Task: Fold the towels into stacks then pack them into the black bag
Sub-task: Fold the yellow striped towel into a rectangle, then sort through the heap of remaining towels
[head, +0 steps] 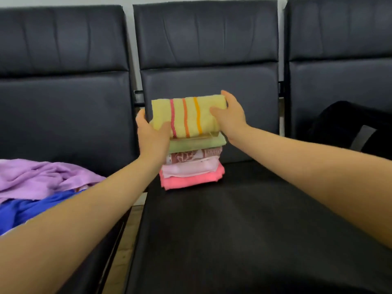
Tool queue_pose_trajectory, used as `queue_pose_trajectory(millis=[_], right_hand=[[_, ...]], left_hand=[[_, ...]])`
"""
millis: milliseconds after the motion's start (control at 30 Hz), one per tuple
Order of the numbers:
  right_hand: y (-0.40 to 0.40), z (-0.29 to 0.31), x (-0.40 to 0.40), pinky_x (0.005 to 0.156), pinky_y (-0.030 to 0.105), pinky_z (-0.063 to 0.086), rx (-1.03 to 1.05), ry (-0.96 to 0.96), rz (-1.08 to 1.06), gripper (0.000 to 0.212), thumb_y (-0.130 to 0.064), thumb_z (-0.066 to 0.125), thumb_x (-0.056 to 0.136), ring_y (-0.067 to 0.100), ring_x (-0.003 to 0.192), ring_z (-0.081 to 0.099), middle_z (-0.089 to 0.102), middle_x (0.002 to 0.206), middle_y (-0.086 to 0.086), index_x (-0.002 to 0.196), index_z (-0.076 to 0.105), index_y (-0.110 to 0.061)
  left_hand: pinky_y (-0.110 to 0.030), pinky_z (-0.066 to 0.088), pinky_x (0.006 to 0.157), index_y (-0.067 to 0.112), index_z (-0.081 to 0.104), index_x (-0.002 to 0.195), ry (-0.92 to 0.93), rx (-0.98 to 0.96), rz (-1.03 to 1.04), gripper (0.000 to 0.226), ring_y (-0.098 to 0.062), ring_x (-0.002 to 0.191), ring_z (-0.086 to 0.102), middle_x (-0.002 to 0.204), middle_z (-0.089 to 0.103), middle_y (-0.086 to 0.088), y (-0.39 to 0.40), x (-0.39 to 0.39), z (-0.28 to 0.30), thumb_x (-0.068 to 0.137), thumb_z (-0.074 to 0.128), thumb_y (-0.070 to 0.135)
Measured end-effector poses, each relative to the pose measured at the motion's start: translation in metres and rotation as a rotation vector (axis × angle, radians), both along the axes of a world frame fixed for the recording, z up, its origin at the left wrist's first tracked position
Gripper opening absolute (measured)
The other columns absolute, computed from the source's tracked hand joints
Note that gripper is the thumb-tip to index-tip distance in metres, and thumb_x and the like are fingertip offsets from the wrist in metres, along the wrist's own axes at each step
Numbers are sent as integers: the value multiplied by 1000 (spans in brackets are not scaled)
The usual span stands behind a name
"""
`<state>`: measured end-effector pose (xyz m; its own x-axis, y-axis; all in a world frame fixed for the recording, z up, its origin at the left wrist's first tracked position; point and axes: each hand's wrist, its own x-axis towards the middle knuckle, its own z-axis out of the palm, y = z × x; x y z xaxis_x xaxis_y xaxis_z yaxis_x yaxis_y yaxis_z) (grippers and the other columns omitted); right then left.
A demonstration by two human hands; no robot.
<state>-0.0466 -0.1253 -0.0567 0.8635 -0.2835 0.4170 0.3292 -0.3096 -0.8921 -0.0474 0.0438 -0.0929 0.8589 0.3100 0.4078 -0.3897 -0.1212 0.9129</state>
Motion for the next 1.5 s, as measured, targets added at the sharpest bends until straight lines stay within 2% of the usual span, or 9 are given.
queue_pose_trajectory(millis=[100,267,367,567,667,767,1033,1233,1500], right_hand=[[1,17,37,100,17,29,-34,-60,-32,57,-11,49,96,15,138,35,37,152,-3,149,32,-23],[-3,-9,99,108,30,29,-397,212,-63,47,-24,30,103,27,139,33,34,154,7,150,30,-20],[-6,-27,107,104,43,32,-633,294,-123,49,-32,21,102,38,133,32,34,147,19,150,26,-22],[-7,-25,59,86,39,38,-950,-207,-465,45,-36,42,97,30,115,40,47,124,13,136,48,-16],[8,-20,22,82,39,42,-949,-332,-292,35,-25,48,92,28,106,47,54,113,11,124,56,-11],[42,-29,-19,81,37,44,-763,-219,-15,28,-20,49,92,21,101,53,58,107,5,118,57,-13],[177,-73,-67,77,31,44,-689,88,332,29,-19,52,87,22,92,58,60,87,-2,115,61,-19],[270,-78,-65,71,29,40,-613,167,478,24,-19,51,91,20,85,54,57,90,1,112,60,-16],[368,-58,-43,94,39,43,-744,54,345,60,-51,53,90,32,121,48,45,134,12,139,44,-19]], left_hand=[[-38,48,94,27,18,151,-5,136,42,67,-22,112,54,135,48,-7,2,42,18,92,49,22],[-32,41,77,3,51,126,302,561,74,41,-33,106,55,122,58,-16,8,94,-3,96,36,27],[-37,43,95,6,49,131,388,470,-3,59,-31,113,53,126,55,-12,9,99,-20,98,28,50],[-31,36,82,18,54,119,300,341,37,48,-26,109,48,110,51,1,30,60,-5,99,26,52],[-29,33,65,9,54,112,260,418,78,36,-17,79,45,95,53,-8,51,26,-4,101,29,32],[-23,32,73,10,52,130,234,617,75,36,-20,95,53,101,55,1,86,-14,-11,99,40,24],[-36,41,98,11,65,117,194,1015,338,37,-31,107,59,111,65,-17,252,-99,10,84,55,25],[-41,40,99,15,64,117,392,947,497,58,-38,110,55,114,63,-20,349,-134,-17,72,38,42],[-41,43,91,10,58,117,565,495,536,50,-36,105,56,113,64,-18,406,-127,-82,84,44,45]])
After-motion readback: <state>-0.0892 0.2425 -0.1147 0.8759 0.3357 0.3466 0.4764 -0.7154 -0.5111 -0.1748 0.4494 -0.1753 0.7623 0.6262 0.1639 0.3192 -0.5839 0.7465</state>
